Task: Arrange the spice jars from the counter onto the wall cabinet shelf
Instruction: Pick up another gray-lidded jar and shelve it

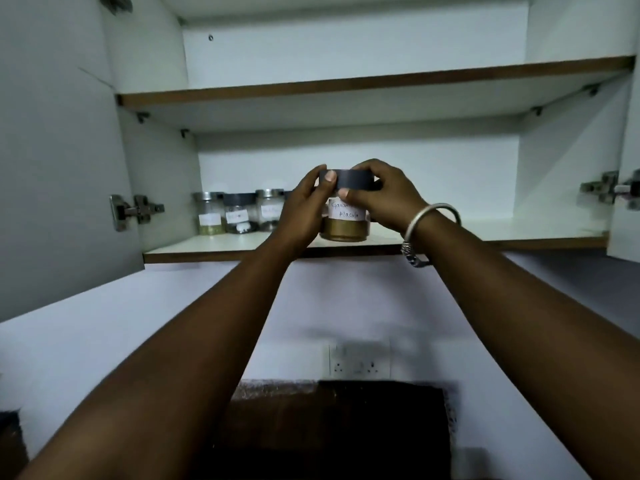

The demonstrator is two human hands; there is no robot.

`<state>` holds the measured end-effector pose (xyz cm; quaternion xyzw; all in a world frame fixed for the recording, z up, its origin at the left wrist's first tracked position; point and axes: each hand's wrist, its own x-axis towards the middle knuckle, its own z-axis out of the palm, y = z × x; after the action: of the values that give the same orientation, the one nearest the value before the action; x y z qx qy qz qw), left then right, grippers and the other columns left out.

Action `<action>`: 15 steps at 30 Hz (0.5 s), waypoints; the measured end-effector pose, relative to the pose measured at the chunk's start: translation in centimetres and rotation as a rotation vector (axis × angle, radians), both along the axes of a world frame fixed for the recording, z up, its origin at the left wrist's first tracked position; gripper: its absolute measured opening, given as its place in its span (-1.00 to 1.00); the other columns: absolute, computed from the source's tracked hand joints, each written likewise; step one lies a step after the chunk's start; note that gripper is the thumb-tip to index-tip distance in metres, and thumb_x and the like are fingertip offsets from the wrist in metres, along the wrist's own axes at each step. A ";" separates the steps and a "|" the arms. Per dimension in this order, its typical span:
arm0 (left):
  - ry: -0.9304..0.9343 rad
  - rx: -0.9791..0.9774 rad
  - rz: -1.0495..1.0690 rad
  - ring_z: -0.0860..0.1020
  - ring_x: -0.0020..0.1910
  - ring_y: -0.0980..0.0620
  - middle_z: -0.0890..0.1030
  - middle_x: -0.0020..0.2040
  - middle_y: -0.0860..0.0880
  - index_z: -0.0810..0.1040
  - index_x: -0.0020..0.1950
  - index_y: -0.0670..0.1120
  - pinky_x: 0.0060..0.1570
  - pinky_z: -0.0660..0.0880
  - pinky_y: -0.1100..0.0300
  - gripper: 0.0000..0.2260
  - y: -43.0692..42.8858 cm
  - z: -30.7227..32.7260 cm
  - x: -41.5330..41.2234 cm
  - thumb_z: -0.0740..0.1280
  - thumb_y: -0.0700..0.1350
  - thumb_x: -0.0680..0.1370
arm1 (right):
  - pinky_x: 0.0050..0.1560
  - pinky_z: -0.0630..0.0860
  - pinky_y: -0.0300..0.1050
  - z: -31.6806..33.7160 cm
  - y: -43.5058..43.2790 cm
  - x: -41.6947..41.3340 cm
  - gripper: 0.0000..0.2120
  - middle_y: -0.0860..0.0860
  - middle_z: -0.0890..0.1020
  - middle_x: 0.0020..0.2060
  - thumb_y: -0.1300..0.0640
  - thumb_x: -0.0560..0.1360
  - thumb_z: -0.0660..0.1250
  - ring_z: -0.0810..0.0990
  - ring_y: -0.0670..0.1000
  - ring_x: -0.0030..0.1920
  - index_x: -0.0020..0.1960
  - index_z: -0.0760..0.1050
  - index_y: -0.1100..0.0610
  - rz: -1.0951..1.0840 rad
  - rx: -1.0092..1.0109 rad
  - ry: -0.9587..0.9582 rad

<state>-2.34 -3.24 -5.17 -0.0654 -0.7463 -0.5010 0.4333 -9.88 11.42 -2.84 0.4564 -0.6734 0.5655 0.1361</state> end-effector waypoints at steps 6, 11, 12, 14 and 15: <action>-0.455 -0.577 0.519 0.59 0.22 -0.19 0.67 0.19 -0.15 0.63 0.19 -0.08 0.10 0.48 0.02 -0.64 -7.6 -1.9 -4.6 0.13 0.10 0.71 | 0.05 0.55 -0.09 0.1 -6.8 -7.5 -0.73 0.00 0.66 0.02 0.12 0.44 0.53 0.64 0.09 0.09 0.12 0.62 0.08 -0.142 0.211 0.024; -0.716 -0.948 0.615 0.48 0.41 -0.10 0.52 0.46 0.03 0.60 0.31 -0.02 0.28 0.46 0.00 -0.70 -9.1 -2.3 -5.9 0.23 -0.01 0.64 | -0.06 0.45 -0.14 1.0 -11.0 -12.3 -0.69 0.11 0.67 0.11 0.17 0.45 0.53 0.59 0.09 0.03 0.17 0.60 0.16 -0.213 0.322 0.037; -0.705 -0.954 0.611 0.48 0.42 -0.09 0.51 0.47 0.04 0.60 0.33 -0.03 0.30 0.46 -0.01 -0.67 -9.2 -2.2 -6.1 0.22 0.02 0.63 | -0.07 0.47 -0.12 1.3 -11.9 -13.1 -0.69 0.12 0.67 0.12 0.19 0.46 0.53 0.61 0.12 0.04 0.18 0.60 0.16 -0.226 0.342 0.036; -0.693 -0.829 0.629 0.54 0.36 -0.10 0.59 0.38 0.01 0.62 0.30 -0.03 0.30 0.49 -0.03 -0.61 -9.4 -2.2 -6.4 0.18 0.06 0.59 | -0.07 0.54 -0.08 1.6 -13.4 -14.6 -0.70 0.14 0.66 0.12 0.20 0.48 0.50 0.64 0.18 0.10 0.20 0.61 0.17 -0.245 0.373 0.035; -0.670 -0.776 0.643 0.59 0.28 -0.11 0.64 0.28 -0.02 0.65 0.25 -0.03 0.28 0.52 -0.05 -0.63 -9.6 -2.3 -6.6 0.17 0.04 0.58 | -0.04 0.56 -0.07 1.7 -14.1 -15.3 -0.69 0.16 0.67 0.14 0.21 0.48 0.50 0.65 0.20 0.14 0.21 0.62 0.19 -0.251 0.388 0.043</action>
<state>-8.90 -12.85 -7.43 0.1716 -0.9528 -0.0292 0.2488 -25.14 -2.64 -1.09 0.3986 -0.8179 0.3942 0.1294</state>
